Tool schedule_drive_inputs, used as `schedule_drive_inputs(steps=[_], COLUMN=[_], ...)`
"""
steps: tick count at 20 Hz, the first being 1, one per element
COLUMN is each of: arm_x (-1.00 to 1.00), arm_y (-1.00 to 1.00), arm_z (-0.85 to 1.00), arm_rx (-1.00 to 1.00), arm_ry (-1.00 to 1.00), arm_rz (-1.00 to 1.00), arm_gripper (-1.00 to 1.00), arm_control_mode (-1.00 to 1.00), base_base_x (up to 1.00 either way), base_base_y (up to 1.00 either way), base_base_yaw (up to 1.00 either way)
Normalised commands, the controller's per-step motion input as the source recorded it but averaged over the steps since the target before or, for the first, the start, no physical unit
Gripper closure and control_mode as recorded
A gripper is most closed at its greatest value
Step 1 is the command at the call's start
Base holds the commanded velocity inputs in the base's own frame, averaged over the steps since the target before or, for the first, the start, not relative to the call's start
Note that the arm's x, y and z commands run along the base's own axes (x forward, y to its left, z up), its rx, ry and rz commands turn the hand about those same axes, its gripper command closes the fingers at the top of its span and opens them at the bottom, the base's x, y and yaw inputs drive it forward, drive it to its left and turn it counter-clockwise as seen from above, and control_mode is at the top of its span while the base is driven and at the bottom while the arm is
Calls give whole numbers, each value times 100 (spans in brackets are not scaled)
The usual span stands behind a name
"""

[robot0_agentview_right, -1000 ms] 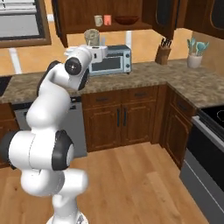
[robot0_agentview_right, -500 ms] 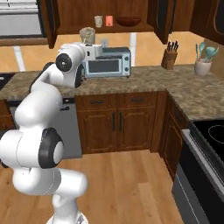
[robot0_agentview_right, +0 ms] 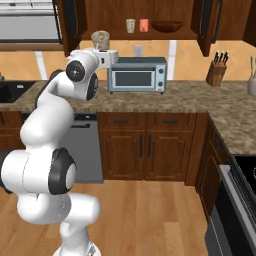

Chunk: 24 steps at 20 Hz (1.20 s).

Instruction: Gather all objects into one cabinet and sort the glasses and bowls to opposite sides.

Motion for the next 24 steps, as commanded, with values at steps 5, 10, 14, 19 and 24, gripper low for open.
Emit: schedule_drive_inputs(steps=[5, 10, 14, 19, 24], arm_x=[0, 0, 0, 0, 0], arm_y=[0, 0, 0, 0, 0], arm_z=[0, 0, 0, 0, 0], arm_rx=[0, 0, 0, 0, 0], arm_ry=[0, 0, 0, 0, 0], arm_rz=[0, 0, 0, 0, 0], arm_gripper=[100, 100, 100, 100, 100], arm_control_mode=[100, 100, 100, 100, 100], base_base_x=[99, 88, 78, 75, 72], base_base_y=[-1, -8, -20, -18, -20], base_base_yaw=[16, 1, 0, 1, 2])
